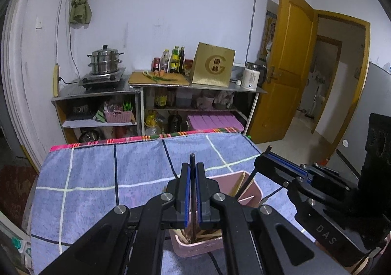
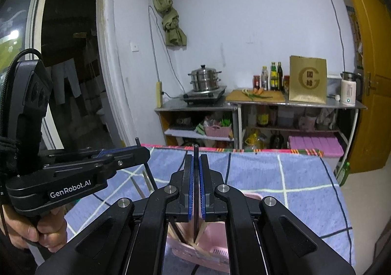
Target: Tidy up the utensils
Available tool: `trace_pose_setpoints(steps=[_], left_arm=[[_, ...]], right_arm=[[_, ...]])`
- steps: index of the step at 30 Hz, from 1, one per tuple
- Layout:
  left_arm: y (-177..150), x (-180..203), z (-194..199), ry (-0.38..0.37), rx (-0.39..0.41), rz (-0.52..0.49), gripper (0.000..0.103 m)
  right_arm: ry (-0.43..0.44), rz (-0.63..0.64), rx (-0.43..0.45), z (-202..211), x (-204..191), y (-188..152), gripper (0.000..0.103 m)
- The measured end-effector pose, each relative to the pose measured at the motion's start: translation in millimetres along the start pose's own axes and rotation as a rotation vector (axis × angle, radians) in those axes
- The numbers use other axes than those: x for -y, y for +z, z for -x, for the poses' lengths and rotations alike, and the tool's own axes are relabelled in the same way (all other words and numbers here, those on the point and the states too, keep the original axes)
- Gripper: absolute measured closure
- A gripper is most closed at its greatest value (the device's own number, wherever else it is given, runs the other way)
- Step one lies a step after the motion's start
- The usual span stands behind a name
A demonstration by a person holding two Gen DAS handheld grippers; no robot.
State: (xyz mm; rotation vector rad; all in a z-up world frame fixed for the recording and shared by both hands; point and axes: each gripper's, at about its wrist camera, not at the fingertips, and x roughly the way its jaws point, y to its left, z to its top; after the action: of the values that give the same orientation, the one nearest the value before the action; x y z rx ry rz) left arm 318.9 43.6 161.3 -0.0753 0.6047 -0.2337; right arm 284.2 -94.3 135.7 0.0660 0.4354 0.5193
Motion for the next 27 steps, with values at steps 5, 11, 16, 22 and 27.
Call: trace_pose_setpoints(steps=[5,11,16,22,27], left_arm=[[-7,0,-3,0.002,-0.011,0.000,0.099],[-9,-2,5,0.008,-0.016,0.005,0.097],[-13,2,23,0.019,0.003,0.002,0.093],[-21,8,54,0.030,0.040,0.000,0.090],[-39,17,84,0.038,0.069,-0.010,0.086]], right_arm=[[0.022,-0.002,-0.033,-2,3,-3,0.099],[0.012,-0.011,-0.031,7,6,-2,0.093],[0.003,-0.011,-0.013,22,6,1,0.090],[0.003,-0.001,0.015,47,0,0,0.089],[-0.003,0.011,0.030,74,-10,-11,0.088]])
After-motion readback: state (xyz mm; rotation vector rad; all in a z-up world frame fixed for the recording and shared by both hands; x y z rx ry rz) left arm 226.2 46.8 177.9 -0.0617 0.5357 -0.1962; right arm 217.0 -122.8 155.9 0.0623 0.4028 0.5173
